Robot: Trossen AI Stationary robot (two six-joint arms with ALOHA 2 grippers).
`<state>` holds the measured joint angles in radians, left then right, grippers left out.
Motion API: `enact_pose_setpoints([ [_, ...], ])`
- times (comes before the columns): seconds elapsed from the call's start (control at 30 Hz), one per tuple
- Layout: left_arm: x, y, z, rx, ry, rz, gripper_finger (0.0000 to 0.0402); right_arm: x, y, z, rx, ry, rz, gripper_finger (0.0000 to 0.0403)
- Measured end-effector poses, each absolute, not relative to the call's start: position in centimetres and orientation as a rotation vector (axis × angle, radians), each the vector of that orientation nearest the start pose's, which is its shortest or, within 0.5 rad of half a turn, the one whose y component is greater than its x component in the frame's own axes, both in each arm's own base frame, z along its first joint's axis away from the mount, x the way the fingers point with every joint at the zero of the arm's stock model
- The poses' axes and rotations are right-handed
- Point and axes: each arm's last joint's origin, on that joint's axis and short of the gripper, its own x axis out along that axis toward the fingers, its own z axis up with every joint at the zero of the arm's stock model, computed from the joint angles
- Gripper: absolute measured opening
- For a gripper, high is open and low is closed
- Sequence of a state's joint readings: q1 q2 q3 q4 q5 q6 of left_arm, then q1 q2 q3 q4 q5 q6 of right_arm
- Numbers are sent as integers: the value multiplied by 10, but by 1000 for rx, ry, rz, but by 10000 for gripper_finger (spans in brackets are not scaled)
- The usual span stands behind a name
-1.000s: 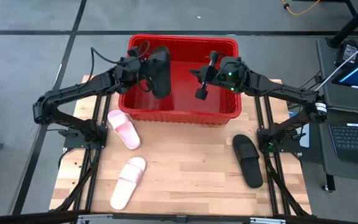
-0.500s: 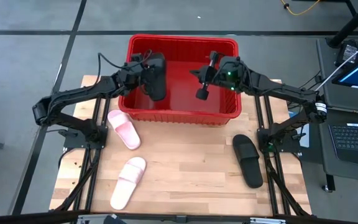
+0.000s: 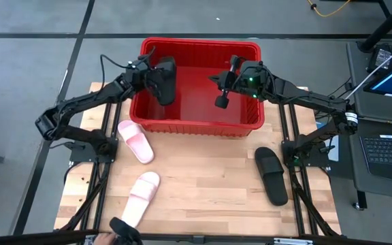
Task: Pick and place slides into bin
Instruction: Put the left black slide into the red bin
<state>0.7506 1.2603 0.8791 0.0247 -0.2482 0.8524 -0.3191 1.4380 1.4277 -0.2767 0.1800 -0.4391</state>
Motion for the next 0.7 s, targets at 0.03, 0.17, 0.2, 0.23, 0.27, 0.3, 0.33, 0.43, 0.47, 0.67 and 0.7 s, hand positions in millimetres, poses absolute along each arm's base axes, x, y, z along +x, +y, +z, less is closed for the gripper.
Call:
enact_pose_setpoints([
  [0.03,197,198,284,674,755,771,3,305,-106,395,-398,393,-425,8],
  [0.17,195,206,274,651,778,747,3,304,-106,393,-386,411,-422,8],
  [0.2,196,208,271,646,783,737,3,304,-106,393,-385,415,-421,8],
  [0.23,198,210,268,642,789,729,3,304,-106,393,-384,417,-421,8],
  [0.27,200,212,264,639,798,724,3,304,-106,392,-376,418,-422,8],
  [0.3,202,214,261,636,806,720,3,304,-106,392,-364,418,-423,8],
  [0.33,204,216,257,633,817,717,3,304,-106,392,-360,420,-424,8],
  [0.43,208,221,244,648,881,706,3,304,-106,391,-356,430,-422,9],
  [0.47,209,223,240,657,905,706,3,304,-106,391,-354,434,-421,9],
  [0.67,215,231,227,711,967,705,3,303,-106,389,-334,444,-422,9],
  [0.7,216,231,226,718,965,695,3,303,-106,389,-334,444,-422,9],
])
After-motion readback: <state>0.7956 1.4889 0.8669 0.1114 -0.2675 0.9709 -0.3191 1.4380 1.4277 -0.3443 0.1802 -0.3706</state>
